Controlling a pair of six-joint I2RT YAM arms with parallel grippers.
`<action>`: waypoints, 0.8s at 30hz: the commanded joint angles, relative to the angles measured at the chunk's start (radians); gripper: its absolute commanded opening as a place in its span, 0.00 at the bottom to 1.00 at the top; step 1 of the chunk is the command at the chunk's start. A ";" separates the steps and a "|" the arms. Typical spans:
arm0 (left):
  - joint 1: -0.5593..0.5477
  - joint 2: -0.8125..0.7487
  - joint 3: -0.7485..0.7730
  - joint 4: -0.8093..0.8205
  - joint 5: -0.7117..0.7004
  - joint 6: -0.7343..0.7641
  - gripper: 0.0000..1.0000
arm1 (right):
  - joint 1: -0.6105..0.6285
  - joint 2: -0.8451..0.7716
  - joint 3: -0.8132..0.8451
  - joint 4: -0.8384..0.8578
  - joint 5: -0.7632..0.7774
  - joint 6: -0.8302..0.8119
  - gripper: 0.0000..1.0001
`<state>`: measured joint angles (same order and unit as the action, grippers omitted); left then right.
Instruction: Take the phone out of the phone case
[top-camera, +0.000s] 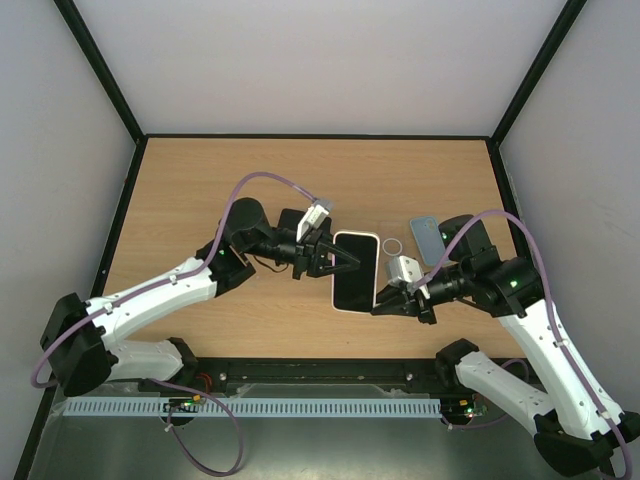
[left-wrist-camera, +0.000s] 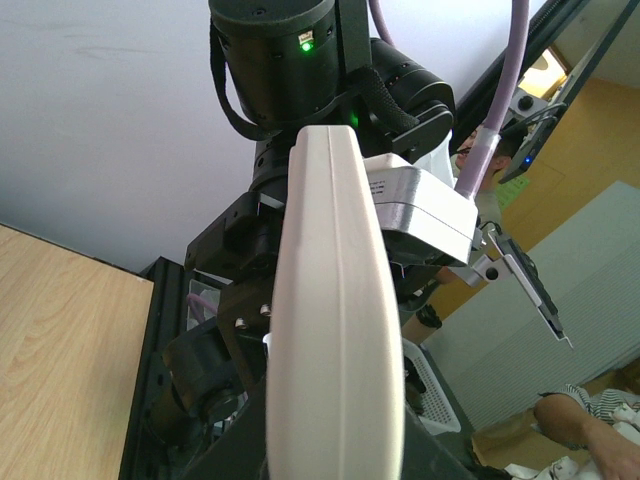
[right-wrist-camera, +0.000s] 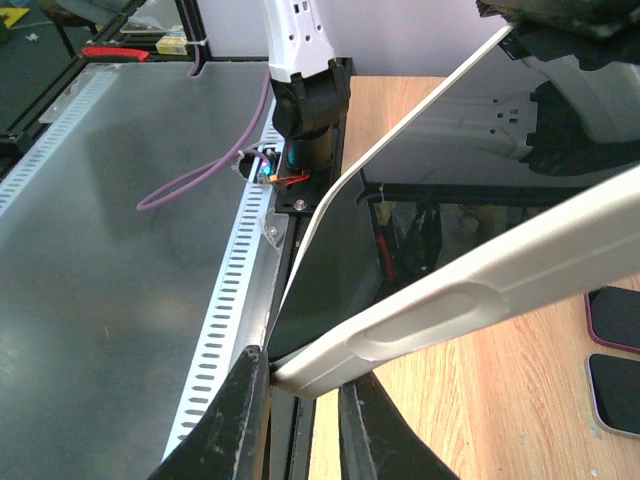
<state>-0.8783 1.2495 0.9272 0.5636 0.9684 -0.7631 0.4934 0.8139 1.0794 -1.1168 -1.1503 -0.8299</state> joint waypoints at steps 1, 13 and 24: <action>-0.096 0.008 0.050 0.137 0.062 -0.139 0.02 | -0.007 0.017 -0.011 0.218 0.217 -0.060 0.10; -0.113 0.038 0.078 0.096 0.090 -0.154 0.03 | -0.007 0.025 0.021 0.193 0.351 -0.194 0.10; -0.108 0.041 0.087 0.066 0.067 -0.131 0.03 | -0.007 -0.012 0.046 0.212 0.310 -0.028 0.10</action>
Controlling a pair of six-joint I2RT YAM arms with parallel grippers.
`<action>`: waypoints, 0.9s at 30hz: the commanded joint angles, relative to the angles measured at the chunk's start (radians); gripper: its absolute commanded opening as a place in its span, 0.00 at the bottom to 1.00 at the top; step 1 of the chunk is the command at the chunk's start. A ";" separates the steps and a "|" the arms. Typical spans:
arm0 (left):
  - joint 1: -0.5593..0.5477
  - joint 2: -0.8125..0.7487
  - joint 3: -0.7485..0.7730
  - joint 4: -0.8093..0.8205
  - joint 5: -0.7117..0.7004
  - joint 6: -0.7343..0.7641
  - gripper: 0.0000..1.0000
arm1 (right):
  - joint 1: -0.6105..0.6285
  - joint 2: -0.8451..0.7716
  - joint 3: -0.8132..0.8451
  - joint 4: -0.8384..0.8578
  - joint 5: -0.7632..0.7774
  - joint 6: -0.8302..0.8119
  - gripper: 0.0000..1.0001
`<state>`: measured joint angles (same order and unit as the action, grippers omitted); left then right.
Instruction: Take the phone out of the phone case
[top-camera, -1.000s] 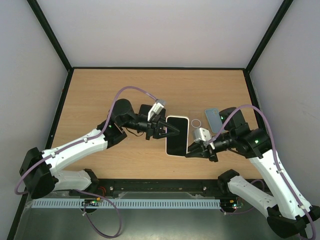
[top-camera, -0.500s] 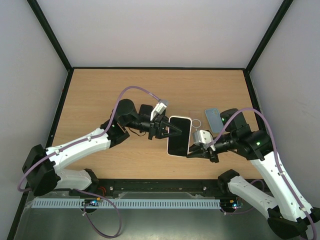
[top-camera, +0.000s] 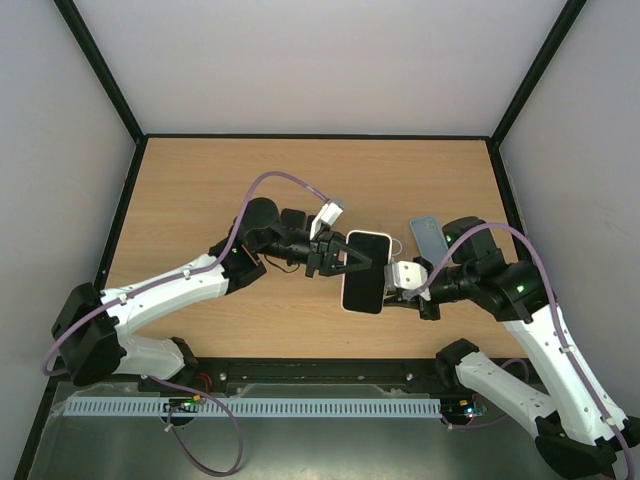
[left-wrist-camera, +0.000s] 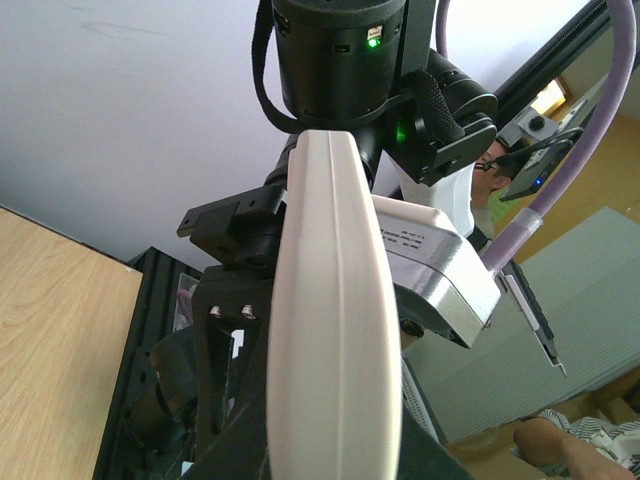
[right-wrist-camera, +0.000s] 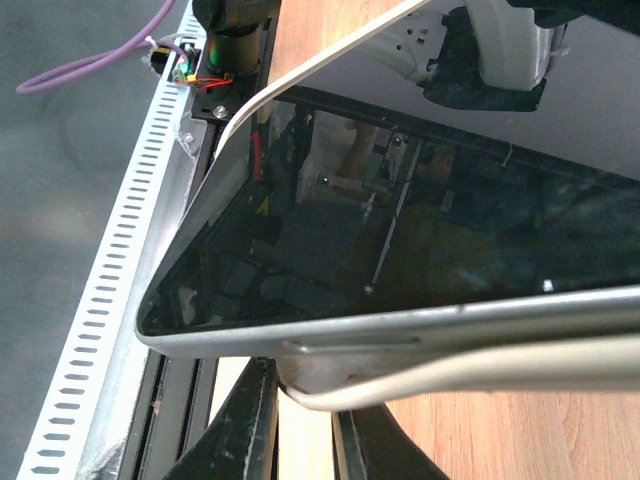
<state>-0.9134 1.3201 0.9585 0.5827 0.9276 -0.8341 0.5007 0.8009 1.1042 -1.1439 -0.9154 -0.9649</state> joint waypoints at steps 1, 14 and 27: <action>-0.073 -0.038 0.050 0.034 0.096 -0.044 0.03 | -0.014 -0.003 0.020 0.253 0.057 0.153 0.10; -0.069 -0.063 -0.025 -0.041 0.019 0.111 0.03 | -0.014 -0.026 0.039 0.483 -0.001 0.649 0.32; -0.119 0.014 -0.020 -0.110 -0.020 0.206 0.06 | -0.016 -0.014 0.070 0.639 -0.044 0.920 0.47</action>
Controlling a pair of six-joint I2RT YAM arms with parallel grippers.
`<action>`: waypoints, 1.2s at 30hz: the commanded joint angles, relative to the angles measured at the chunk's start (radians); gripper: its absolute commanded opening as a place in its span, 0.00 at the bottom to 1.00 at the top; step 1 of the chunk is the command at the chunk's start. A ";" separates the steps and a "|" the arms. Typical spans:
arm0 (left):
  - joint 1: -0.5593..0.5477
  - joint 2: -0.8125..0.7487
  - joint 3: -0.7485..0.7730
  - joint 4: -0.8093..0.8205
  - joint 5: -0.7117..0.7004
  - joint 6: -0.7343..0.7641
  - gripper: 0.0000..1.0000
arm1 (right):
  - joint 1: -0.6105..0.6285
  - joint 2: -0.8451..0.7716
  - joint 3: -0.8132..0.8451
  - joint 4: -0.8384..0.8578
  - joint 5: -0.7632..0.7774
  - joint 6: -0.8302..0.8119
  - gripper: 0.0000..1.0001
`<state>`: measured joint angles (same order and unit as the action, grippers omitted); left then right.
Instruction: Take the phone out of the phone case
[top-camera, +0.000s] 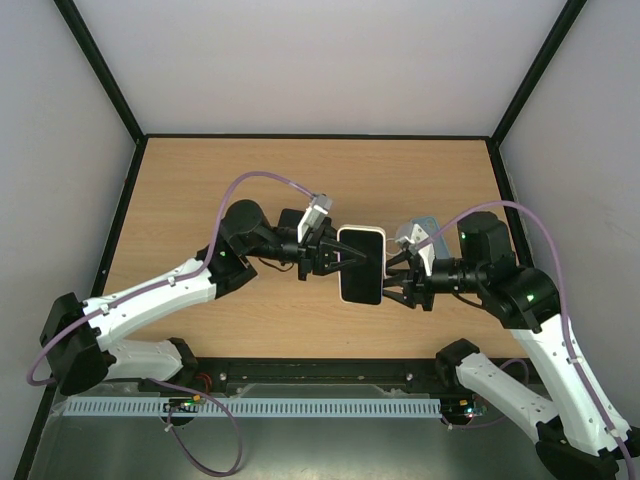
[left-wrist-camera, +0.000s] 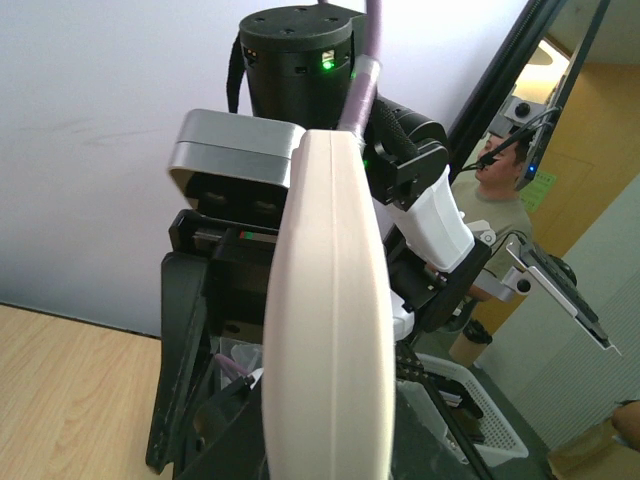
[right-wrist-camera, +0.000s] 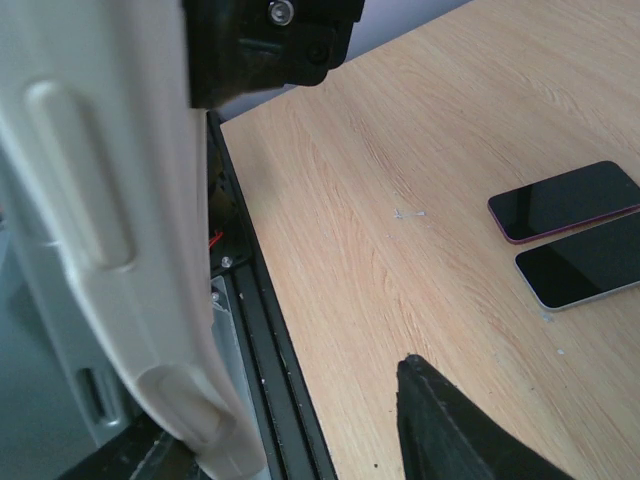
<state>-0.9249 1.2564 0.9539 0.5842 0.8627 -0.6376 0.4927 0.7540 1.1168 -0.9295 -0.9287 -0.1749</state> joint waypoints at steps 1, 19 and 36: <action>-0.110 0.081 -0.021 -0.108 0.035 0.008 0.06 | -0.008 0.034 0.064 0.426 -0.042 0.140 0.49; -0.087 0.099 -0.039 -0.098 -0.186 -0.063 0.10 | -0.008 0.050 0.057 0.507 -0.190 0.306 0.12; 0.068 -0.073 0.018 -0.341 -0.693 0.072 0.57 | -0.009 -0.022 -0.409 0.599 0.237 0.543 0.02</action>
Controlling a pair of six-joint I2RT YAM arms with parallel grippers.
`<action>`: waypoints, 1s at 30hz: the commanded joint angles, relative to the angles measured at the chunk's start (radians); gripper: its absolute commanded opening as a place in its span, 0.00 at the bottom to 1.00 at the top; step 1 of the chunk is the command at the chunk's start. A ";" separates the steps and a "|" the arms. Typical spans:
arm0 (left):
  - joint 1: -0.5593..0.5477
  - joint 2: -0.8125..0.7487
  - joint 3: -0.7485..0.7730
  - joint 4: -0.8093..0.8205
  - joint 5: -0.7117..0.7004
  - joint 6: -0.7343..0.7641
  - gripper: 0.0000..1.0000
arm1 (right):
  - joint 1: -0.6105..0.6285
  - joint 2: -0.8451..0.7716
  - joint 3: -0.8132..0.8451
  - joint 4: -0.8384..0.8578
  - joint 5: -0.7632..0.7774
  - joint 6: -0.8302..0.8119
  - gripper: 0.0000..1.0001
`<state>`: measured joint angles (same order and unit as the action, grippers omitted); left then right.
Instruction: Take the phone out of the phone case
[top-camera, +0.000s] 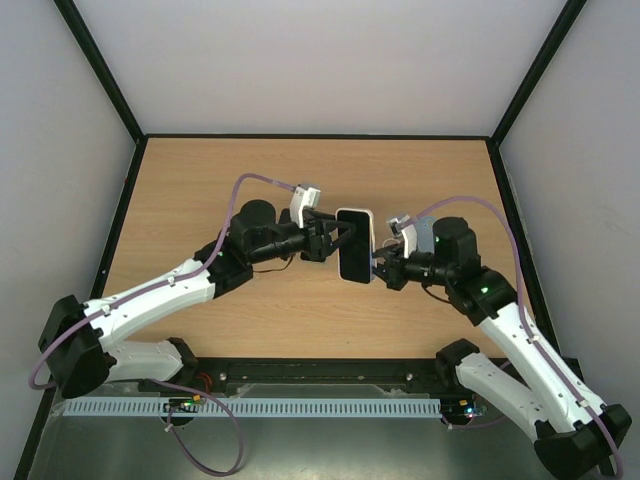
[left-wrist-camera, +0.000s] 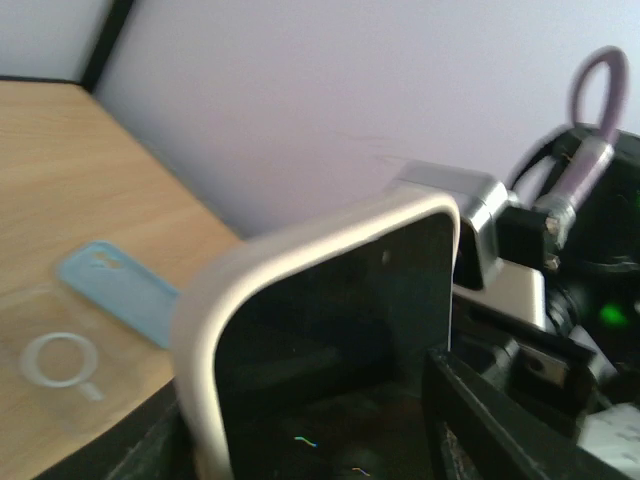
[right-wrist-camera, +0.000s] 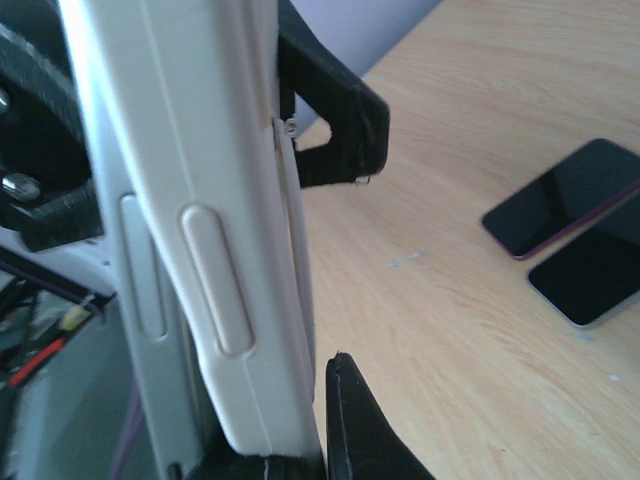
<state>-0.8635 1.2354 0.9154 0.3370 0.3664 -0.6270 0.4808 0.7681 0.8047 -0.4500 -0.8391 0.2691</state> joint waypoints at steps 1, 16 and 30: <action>0.006 -0.051 0.066 -0.123 -0.237 0.064 0.58 | 0.002 -0.045 -0.132 0.146 0.142 0.127 0.02; -0.267 0.062 0.054 -0.349 -0.752 0.278 0.58 | -0.010 0.113 -0.218 0.106 0.356 0.351 0.02; -0.432 0.270 -0.016 -0.209 -0.986 0.470 0.60 | -0.033 0.278 -0.201 0.146 0.370 0.407 0.02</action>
<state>-1.2915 1.4925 0.9230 0.0429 -0.5831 -0.2199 0.4595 1.0279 0.5709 -0.3752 -0.4713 0.6491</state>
